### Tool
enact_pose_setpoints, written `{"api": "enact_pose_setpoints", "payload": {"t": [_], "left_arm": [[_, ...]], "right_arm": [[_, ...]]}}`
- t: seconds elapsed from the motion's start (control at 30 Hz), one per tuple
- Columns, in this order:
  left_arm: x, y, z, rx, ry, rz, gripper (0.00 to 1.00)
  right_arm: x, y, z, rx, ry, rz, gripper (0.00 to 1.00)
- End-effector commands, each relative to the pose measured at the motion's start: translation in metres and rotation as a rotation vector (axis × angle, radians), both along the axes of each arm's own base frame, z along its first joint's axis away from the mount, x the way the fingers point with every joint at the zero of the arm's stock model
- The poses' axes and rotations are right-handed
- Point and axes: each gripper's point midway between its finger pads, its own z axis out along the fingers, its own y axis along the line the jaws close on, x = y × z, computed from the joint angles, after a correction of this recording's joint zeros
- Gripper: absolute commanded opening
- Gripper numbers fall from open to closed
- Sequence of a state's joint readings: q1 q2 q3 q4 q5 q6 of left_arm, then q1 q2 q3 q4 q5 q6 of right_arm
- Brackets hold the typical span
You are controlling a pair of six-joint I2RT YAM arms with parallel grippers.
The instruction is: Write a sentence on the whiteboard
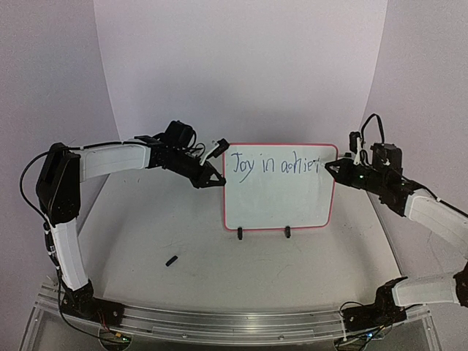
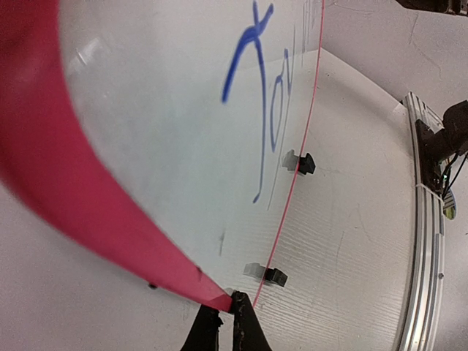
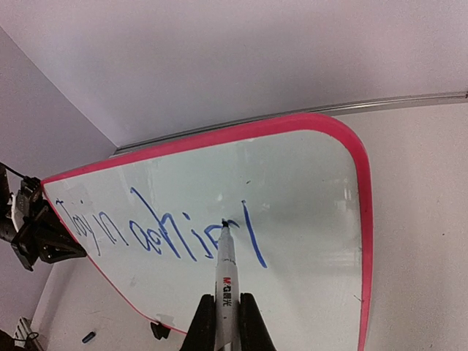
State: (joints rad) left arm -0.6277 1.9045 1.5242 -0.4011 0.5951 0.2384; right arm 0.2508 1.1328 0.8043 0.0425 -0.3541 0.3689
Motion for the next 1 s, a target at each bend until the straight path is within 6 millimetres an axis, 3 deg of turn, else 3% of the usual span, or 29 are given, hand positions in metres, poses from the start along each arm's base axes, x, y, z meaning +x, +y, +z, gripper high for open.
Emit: {"api": "enact_pose_setpoints", "payload": {"t": [0.0,0.3,0.57,0.8,0.97], "left_arm": [[-0.018,0.01,-0.042,0.156,0.048,-0.028,0.0],[-0.018,0.01,-0.042,0.156,0.047,-0.029,0.0],[-0.018,0.01,-0.043,0.155,0.049,-0.03,0.0],[-0.019,0.01,-0.041,0.153,0.047,-0.032,0.0],[-0.02,0.009,-0.041,0.152,0.047,-0.034,0.0]], "right_arm": [[0.007,-0.007,0.014,0.001,-0.035,-0.047,0.0],[-0.002,-0.022,0.007,-0.007,-0.027,-0.122,0.0],[-0.007,-0.013,-0.005,-0.005,0.01,-0.06,0.0],[-0.018,-0.014,0.01,0.011,-0.033,-0.056,0.0],[-0.014,-0.018,0.011,0.004,-0.03,-0.081,0.0]]}}
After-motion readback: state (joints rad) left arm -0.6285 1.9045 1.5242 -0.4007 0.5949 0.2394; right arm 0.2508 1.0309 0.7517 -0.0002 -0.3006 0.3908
